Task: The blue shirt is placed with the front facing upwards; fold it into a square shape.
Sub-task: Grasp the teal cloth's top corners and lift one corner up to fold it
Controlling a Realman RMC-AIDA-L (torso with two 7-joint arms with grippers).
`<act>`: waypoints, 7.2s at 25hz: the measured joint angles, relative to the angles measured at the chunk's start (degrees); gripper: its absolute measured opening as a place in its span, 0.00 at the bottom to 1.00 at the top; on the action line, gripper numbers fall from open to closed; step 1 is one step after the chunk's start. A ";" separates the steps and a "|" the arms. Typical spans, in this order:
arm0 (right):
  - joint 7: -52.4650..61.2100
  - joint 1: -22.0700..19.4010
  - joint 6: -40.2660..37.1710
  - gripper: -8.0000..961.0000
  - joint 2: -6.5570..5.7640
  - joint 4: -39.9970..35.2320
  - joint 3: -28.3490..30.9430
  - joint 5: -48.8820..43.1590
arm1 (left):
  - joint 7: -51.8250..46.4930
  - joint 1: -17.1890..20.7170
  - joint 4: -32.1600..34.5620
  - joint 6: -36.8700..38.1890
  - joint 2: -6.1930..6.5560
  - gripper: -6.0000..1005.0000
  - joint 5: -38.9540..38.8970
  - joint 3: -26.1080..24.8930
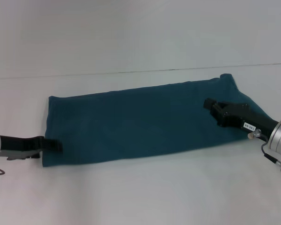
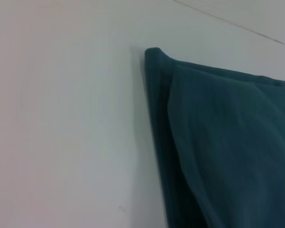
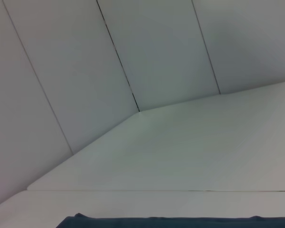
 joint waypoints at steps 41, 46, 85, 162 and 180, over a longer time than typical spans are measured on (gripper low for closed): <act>0.00 -0.51 0.32 0.04 0.00 0.21 -0.27 0.01 | 7.62 -4.03 -0.13 4.36 0.57 0.03 -8.84 0.53; -0.11 -0.53 0.42 0.04 0.06 0.24 -0.01 0.25 | 7.40 -4.46 -3.57 5.96 0.10 0.03 -8.85 0.54; -26.72 26.60 30.66 0.04 1.66 29.89 1.87 4.38 | 6.18 -2.84 -16.20 12.72 -1.05 0.03 -11.41 -0.07; -23.15 14.62 25.39 0.04 0.81 34.91 37.74 -31.13 | 6.34 1.97 -28.59 22.44 -1.77 0.03 -16.52 -3.85; -23.11 25.23 41.13 0.04 1.57 42.97 37.57 -34.98 | 6.77 0.91 -31.24 23.33 -1.30 0.03 -19.23 -3.86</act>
